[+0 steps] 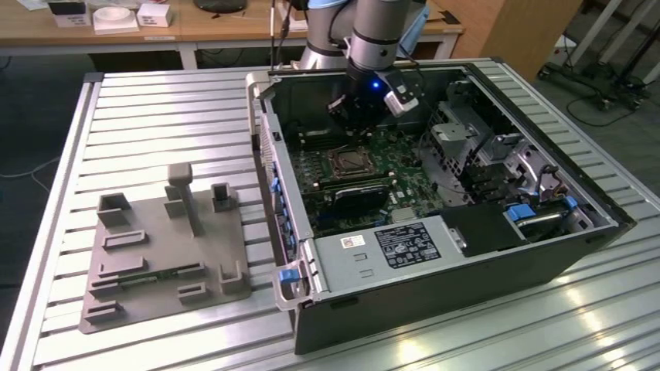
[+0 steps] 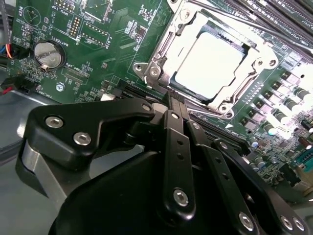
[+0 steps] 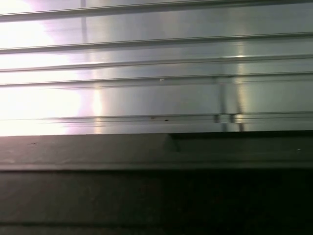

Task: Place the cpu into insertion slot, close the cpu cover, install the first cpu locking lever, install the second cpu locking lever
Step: 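Install the first cpu locking lever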

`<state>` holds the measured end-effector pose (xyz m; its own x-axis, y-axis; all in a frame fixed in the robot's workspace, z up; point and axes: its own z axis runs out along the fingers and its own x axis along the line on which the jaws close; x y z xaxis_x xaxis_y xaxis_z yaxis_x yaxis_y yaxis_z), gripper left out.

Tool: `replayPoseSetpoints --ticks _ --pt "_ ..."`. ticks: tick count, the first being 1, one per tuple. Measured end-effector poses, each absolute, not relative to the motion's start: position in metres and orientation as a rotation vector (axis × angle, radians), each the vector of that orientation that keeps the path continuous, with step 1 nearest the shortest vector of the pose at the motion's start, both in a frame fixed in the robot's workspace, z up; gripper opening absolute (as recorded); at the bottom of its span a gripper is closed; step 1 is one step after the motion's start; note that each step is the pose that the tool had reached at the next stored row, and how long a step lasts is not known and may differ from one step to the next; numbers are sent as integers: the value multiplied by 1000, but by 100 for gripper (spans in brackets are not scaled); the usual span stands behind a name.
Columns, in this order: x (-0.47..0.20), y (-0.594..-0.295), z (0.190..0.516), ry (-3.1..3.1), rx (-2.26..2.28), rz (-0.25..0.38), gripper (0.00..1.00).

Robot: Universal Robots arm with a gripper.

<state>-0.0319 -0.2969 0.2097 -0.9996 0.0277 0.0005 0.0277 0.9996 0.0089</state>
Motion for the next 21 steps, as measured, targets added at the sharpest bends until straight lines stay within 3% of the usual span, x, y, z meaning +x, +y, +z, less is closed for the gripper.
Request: replayPoseSetpoints --ticks 21 --pt "-27 -294 199 -3141 -43 -15 10"
